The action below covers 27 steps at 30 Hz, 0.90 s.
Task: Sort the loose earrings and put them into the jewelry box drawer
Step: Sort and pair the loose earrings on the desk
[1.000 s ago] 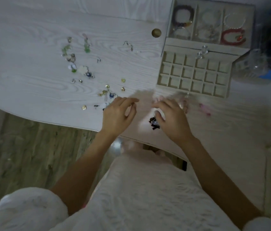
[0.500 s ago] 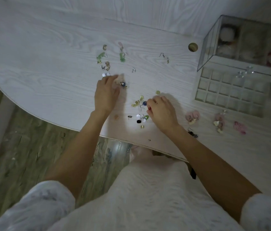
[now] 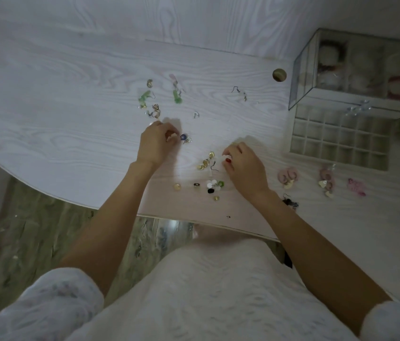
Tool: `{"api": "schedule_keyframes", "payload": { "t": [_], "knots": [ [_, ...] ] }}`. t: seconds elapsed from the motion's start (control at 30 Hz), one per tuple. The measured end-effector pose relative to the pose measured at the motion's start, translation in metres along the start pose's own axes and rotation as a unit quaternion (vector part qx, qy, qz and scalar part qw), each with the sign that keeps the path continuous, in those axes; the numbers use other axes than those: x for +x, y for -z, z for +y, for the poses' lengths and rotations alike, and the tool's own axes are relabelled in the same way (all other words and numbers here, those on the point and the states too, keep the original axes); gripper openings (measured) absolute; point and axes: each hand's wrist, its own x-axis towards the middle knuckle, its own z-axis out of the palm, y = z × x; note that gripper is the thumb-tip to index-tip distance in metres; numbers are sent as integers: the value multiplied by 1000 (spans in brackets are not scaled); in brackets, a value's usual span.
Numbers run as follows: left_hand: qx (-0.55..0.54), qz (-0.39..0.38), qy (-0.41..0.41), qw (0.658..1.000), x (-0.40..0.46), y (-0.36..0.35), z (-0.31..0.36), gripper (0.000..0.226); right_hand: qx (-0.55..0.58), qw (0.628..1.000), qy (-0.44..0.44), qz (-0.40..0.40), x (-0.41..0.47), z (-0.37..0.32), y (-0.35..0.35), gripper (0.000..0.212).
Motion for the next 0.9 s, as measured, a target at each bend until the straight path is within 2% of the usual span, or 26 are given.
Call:
{"api": "schedule_keyframes", "payload": {
  "t": [0.17, 0.33, 0.5, 0.6, 0.7, 0.8, 0.9],
  "knots": [
    [-123, 74, -26, 989, -10, 12, 5, 5, 38, 999, -19, 20, 6, -2, 5, 11],
    [-167, 48, 20, 985, -22, 13, 17, 6, 60, 998, -15, 8, 7, -1, 7, 10],
    [-256, 36, 10, 966, -48, 6, 49, 5, 119, 993, 1, 6, -17, 5, 29, 6],
    [-279, -8, -26, 960, -75, -15, 87, 8, 157, 986, -56, 6, -59, 25, 50, 6],
    [-286, -79, -71, 952, -98, -51, 129, 12, 143, 980, -138, 27, -105, 62, 67, 7],
    [-240, -136, -131, 952, -119, -95, 176, 12, 116, 968, -216, 48, -146, 110, 85, 7],
    [-205, -162, -135, 956, -134, -135, 219, 12, 76, 961, -260, 56, -171, 149, 99, 7]
  ]
}}
